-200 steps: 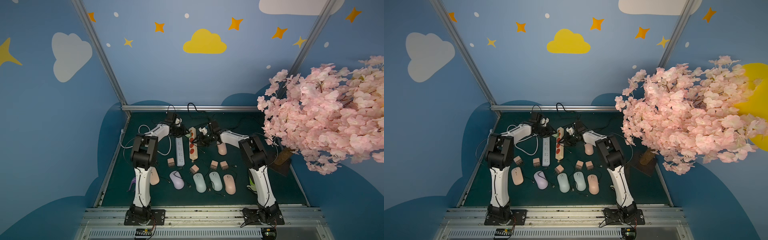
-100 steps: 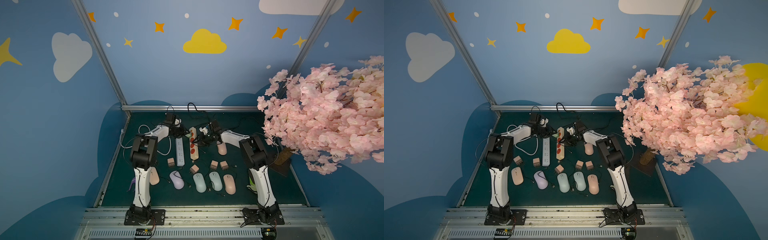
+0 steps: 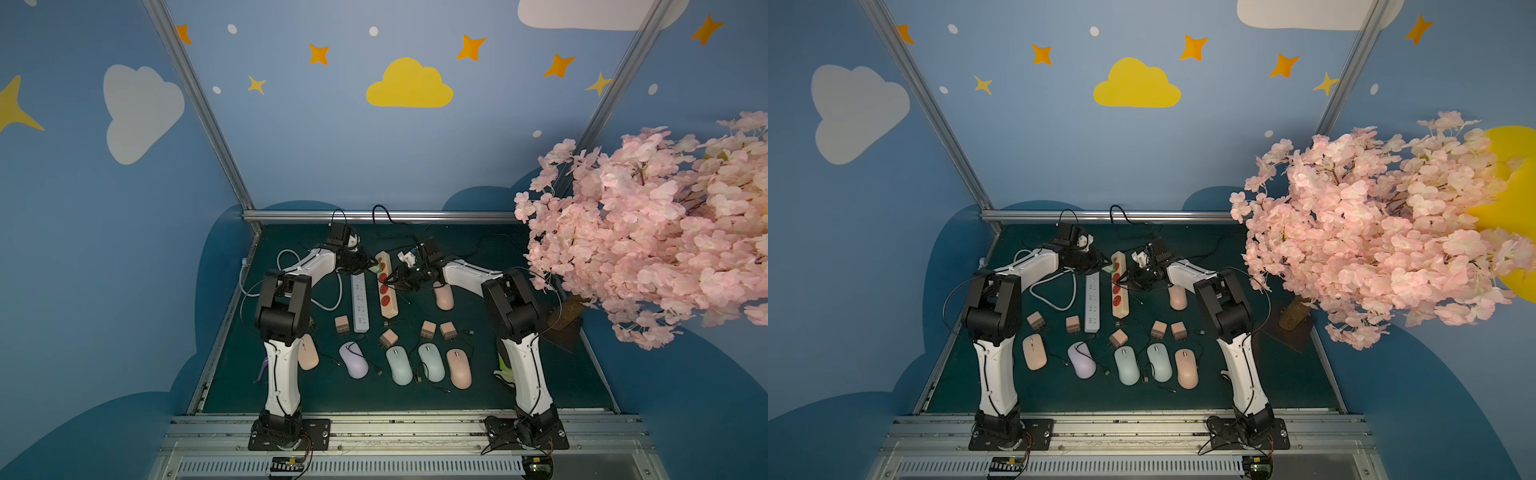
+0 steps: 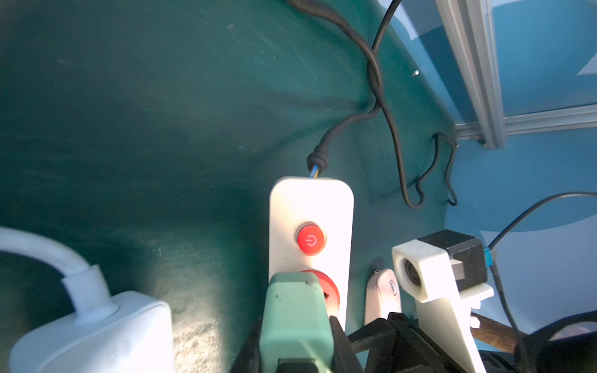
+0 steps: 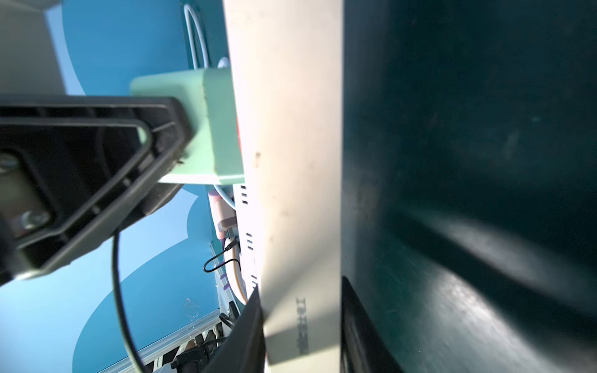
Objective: Unplug the wireless mouse
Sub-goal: Remove the plug from the socket.
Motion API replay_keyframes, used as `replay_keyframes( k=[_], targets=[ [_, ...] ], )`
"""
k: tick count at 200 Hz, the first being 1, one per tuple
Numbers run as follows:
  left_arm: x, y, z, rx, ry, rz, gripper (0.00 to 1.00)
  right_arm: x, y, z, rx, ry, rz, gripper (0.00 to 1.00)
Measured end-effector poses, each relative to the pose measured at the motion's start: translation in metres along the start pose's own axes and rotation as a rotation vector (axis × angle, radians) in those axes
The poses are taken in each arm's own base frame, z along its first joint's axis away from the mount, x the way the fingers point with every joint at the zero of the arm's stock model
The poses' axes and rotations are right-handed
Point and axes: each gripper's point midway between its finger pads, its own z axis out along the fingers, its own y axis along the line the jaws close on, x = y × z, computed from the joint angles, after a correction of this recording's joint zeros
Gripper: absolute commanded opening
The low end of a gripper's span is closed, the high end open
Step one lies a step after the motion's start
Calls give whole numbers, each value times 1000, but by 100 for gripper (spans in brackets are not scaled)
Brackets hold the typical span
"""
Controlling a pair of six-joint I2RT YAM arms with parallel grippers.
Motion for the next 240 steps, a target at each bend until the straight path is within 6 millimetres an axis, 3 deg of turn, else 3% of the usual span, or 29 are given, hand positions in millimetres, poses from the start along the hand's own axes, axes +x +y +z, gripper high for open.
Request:
replay_keyframes(
  k=[57, 110, 158, 209, 240],
  targets=[
    [-1, -21, -3, -102, -29, 128, 4, 0, 5, -7, -4, 1, -14, 0],
    [3, 3, -3, 23, 9, -42, 4, 2, 4, -4, 14, -4, -12, 0],
    [0, -13, -10, -93, -29, 100, 4, 3, 7, -4, 4, 1, -29, 0],
    [5, 4, -15, -18, -6, -15, 4, 6, 10, -1, 2, 9, -34, 0],
    [1, -14, -17, -117, -38, 112, 4, 5, 13, -3, 1, 4, -48, 0]
  ],
)
